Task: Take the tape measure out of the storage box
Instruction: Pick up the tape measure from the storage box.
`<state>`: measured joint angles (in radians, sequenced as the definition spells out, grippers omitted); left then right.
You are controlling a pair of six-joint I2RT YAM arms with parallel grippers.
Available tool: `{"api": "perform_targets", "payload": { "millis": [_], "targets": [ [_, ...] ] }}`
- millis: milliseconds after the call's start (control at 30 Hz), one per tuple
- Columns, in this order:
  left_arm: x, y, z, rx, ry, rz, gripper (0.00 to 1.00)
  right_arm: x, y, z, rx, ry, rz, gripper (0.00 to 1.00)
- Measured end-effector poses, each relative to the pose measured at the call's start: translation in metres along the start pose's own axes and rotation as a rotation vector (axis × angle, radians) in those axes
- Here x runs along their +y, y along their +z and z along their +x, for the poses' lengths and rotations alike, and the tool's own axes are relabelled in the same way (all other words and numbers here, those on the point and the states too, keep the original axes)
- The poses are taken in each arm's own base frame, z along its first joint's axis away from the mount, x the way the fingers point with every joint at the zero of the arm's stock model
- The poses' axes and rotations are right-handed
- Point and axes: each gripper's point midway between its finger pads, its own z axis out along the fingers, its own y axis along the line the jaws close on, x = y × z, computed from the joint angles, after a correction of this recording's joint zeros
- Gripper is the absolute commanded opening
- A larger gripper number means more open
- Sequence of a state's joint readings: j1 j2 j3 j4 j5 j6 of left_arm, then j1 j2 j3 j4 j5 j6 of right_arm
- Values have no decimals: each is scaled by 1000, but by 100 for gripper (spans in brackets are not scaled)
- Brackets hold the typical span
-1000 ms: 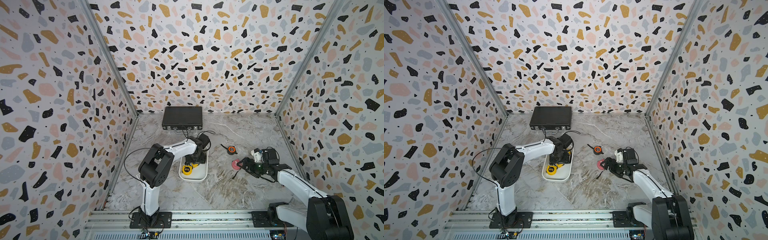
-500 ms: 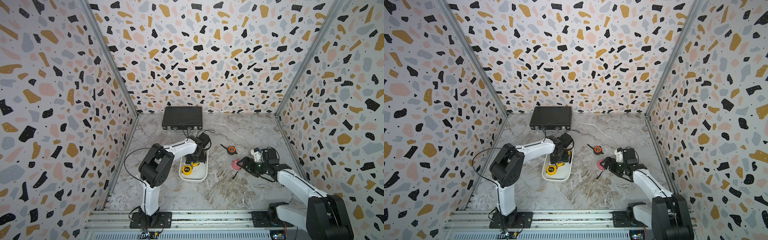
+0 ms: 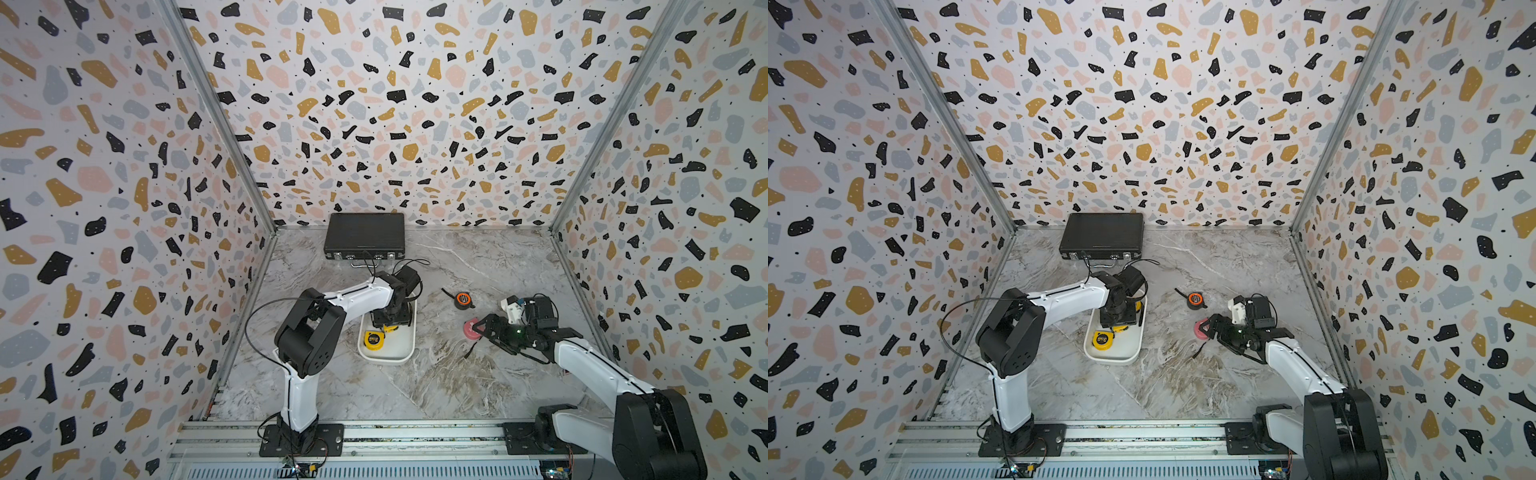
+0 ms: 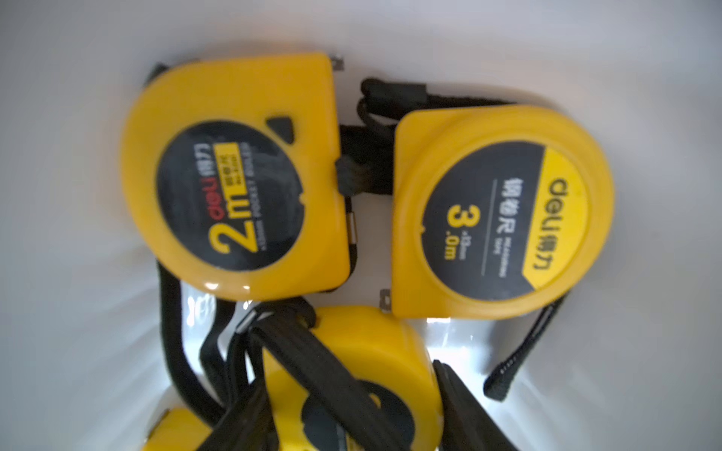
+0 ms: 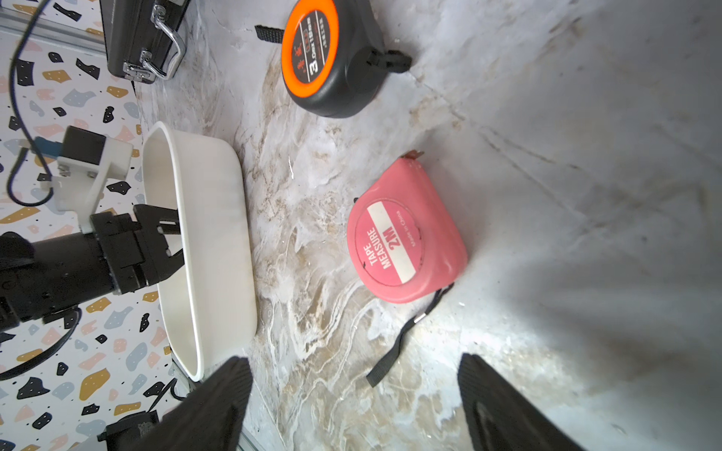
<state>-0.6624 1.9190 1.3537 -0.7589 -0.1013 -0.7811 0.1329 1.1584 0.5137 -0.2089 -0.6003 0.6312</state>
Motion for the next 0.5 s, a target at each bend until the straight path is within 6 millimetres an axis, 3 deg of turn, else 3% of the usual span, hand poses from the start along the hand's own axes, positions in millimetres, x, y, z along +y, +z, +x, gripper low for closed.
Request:
{"api": "perform_targets", "payload": {
  "millis": [300,500],
  "targets": [
    [-6,-66,-5,-92,-31,121,0,8,-2,2,5,-19,-26,88],
    [-13,-89,3,-92,-37,170,0,20,1,11,26,-59,-47,89]
  ]
}}
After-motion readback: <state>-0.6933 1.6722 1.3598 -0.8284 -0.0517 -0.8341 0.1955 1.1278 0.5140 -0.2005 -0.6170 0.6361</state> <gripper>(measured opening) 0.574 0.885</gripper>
